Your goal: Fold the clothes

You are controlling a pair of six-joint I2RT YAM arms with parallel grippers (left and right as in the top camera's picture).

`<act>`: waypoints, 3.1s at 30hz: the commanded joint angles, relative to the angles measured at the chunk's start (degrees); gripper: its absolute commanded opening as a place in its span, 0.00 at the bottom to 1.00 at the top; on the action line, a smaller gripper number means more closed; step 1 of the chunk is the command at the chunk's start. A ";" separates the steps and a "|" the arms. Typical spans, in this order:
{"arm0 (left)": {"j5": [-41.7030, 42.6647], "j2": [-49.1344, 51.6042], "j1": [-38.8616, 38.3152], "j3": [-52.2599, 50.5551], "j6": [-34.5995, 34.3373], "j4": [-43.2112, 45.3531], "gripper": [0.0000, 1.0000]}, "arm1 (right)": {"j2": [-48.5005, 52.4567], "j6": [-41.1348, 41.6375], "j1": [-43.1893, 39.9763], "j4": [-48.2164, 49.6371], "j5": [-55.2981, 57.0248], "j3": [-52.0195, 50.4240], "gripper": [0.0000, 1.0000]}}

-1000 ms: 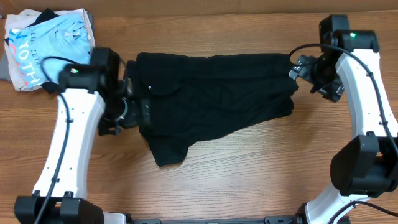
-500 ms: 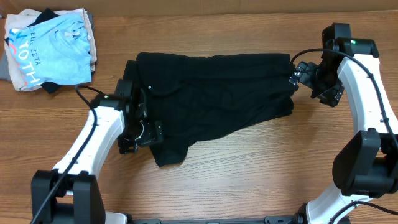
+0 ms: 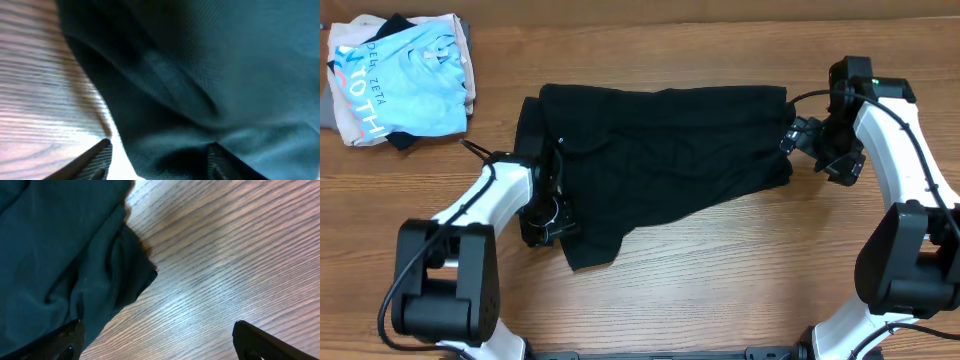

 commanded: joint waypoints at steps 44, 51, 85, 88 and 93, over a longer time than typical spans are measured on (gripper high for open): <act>-0.50 2.49 -0.33 -0.57 -0.39 -0.15 0.25 | -0.50 3.30 -0.22 22.45 -8.63 -18.40 0.59; -0.50 2.49 -0.33 -0.57 -0.39 -0.13 0.24 | -0.46 3.37 -0.22 23.10 -8.63 -19.28 0.58; -0.48 2.47 -0.33 -0.57 -0.39 -0.15 0.04 | -0.42 5.66 -0.22 28.39 -6.67 -23.87 0.04; -0.48 2.47 -0.33 -0.35 -0.37 -0.76 0.04 | -0.42 5.70 -0.24 27.93 -6.67 -23.63 0.04; -0.28 1.57 -0.33 1.73 -0.39 -5.16 0.04 | -0.48 7.61 -0.96 20.39 -1.55 -19.67 0.04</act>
